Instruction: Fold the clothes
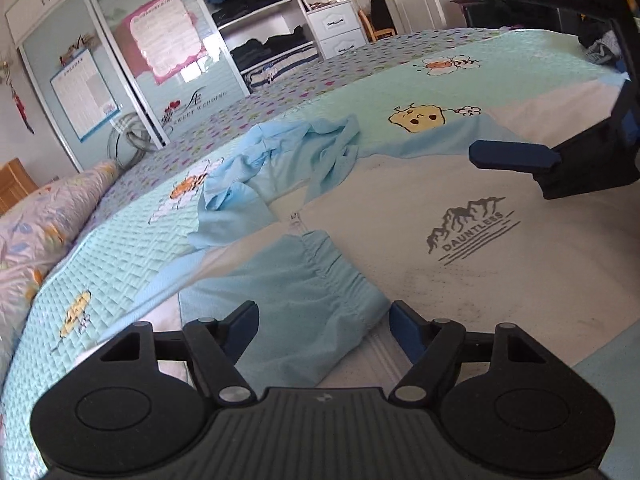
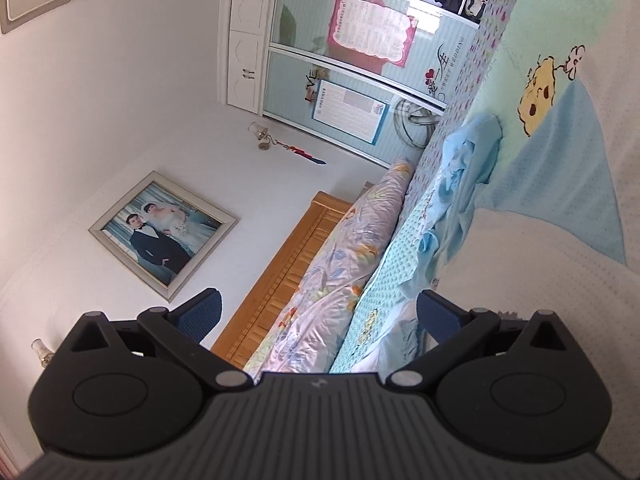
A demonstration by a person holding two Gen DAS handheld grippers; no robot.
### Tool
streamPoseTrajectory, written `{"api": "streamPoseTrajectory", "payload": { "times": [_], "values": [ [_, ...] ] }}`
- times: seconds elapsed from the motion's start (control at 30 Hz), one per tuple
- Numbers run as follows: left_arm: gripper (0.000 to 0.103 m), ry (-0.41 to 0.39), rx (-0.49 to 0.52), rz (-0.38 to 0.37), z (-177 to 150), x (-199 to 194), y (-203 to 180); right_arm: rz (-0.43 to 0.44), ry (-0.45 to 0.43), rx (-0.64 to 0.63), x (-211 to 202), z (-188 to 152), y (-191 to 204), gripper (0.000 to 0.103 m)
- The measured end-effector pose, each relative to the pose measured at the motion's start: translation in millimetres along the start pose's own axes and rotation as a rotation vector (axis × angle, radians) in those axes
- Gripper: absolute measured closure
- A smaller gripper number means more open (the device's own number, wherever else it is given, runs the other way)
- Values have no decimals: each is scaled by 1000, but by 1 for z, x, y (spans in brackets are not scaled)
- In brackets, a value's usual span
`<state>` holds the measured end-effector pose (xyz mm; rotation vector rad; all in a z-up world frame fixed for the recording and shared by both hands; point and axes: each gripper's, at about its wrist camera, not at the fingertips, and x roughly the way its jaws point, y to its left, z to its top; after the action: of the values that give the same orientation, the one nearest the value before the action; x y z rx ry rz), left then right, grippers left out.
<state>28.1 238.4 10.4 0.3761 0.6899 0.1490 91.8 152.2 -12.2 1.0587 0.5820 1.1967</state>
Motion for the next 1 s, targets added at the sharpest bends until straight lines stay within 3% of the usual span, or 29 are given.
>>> {"api": "streamPoseTrajectory", "payload": {
  "times": [0.17, 0.23, 0.27, 0.4, 0.67, 1.0],
  "values": [
    [55, 9, 14, -28, 0, 3, -5, -22, 2, -2, 2, -1, -3, 0],
    [72, 8, 24, -31, 1, 3, -7, -29, 1, 1, 2, -1, -4, 0],
    [86, 10, 33, -30, 0, 4, -9, -30, 0, 5, 2, -1, -5, 0],
    [90, 0, 40, -12, -1, 1, -15, -29, -11, 16, 1, -1, -7, 0],
    [91, -96, -95, 26, 6, -35, 4, -22, -35, 42, -2, 1, -11, 0],
    [90, 11, -90, -107, 4, -9, -28, -29, -26, 32, 0, 1, -10, 0]
  ]
}}
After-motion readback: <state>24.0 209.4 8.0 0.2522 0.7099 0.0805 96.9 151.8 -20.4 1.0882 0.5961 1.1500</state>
